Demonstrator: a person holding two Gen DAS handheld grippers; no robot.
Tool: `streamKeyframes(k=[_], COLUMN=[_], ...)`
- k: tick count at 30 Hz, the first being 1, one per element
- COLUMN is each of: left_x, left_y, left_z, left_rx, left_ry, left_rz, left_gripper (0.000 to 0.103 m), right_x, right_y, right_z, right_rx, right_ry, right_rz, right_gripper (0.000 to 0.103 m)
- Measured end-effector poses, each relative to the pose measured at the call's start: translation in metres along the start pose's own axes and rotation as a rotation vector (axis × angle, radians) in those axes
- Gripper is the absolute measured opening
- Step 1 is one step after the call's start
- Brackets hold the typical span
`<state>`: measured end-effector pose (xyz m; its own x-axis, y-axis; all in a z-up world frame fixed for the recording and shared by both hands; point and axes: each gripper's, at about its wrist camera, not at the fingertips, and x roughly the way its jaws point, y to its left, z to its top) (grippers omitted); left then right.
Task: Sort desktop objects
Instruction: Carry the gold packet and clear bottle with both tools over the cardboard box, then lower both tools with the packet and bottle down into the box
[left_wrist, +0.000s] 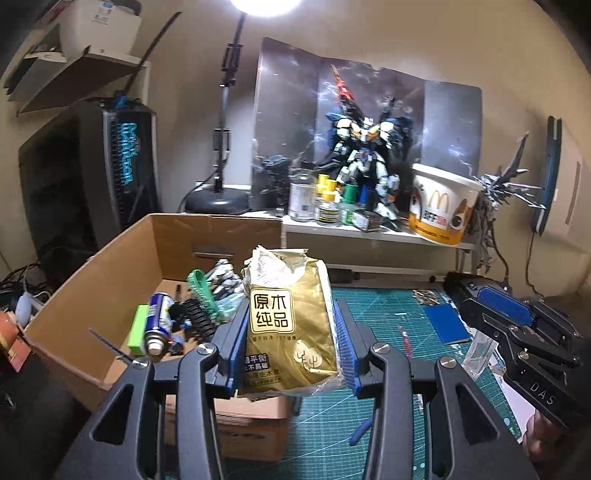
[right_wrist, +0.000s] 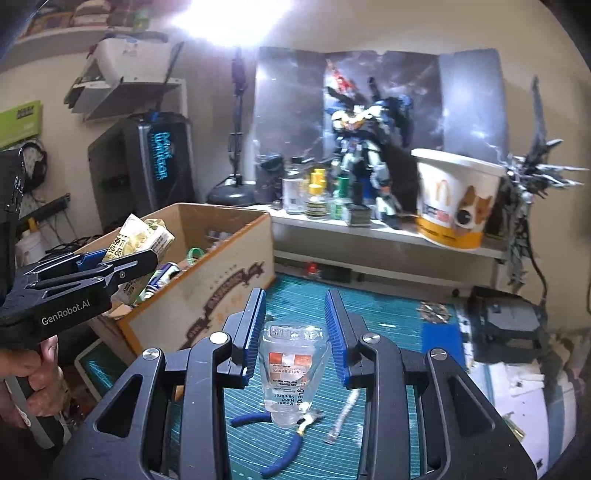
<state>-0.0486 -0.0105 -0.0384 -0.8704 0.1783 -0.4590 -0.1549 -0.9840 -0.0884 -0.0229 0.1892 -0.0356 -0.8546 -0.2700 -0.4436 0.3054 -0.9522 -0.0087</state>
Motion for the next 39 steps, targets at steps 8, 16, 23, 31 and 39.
streamKeyframes(k=[8, 16, 23, 31, 39], left_x=[-0.017, -0.034, -0.054, -0.065, -0.07], left_y=[0.028, 0.057, 0.071, 0.085, 0.098], left_z=[-0.002, -0.005, -0.007, -0.014, -0.007], left_rx=[-0.036, -0.077, -0.099, -0.129, -0.135], left_ry=[-0.009, -0.017, -0.035, 0.001, -0.001], left_rz=[0.083, 0.168, 0.211, 0.285, 0.328], left_gripper=[0.042, 0.042, 0.042, 0.042, 0.042], right_x=[0.01, 0.009, -0.004, -0.02, -0.008], right_y=[0.028, 0.052, 0.074, 0.079, 0.096], right_z=[0.008, 0.017, 0.027, 0.041, 0.054], right_rx=[-0.052, -0.096, -0.144, -0.142, -0.177], right_ry=[-0.019, -0.048, -0.083, -0.102, -0.084], right_rz=[0.089, 0.142, 0.215, 0.316, 0.395], right_gripper=[0.031, 0.031, 0.031, 0.031, 0.031])
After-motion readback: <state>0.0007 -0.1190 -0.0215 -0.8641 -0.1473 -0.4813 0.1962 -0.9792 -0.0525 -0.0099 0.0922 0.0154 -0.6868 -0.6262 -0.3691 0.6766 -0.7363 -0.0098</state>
